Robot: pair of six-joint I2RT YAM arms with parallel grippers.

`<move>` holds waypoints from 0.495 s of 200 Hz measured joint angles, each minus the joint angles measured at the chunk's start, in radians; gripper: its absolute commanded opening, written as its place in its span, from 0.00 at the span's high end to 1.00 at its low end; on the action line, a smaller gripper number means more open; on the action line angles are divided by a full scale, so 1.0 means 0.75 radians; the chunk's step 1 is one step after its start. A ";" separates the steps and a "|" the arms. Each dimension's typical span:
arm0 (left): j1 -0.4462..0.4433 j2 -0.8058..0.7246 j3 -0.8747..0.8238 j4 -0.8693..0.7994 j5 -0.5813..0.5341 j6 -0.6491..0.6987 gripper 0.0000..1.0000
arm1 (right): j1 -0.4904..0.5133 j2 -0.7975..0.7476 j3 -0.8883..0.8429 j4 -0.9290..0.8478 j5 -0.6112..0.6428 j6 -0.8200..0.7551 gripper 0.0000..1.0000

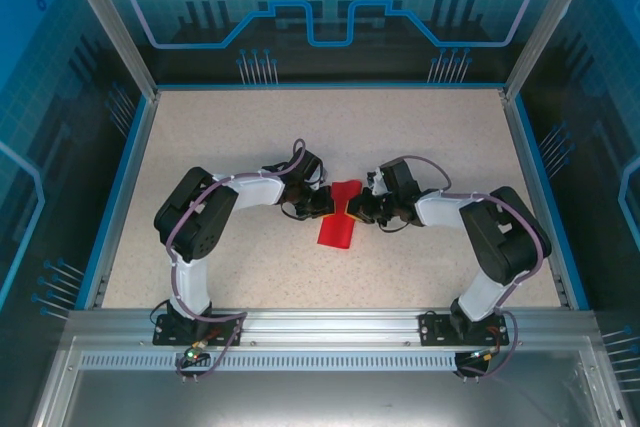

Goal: Fold a paper plane with a square sheet of paper (pick it up from the middle)
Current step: Fold the square sheet of paper in half at the center of the table.

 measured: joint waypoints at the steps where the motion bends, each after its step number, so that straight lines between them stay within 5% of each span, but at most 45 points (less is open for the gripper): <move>1: 0.000 0.000 0.000 0.000 0.000 0.000 1.00 | 0.000 0.001 0.000 -0.001 0.000 -0.001 0.92; 99: 0.000 0.000 0.000 -0.001 -0.001 0.001 1.00 | -0.033 0.072 -0.081 0.075 -0.026 -0.030 0.90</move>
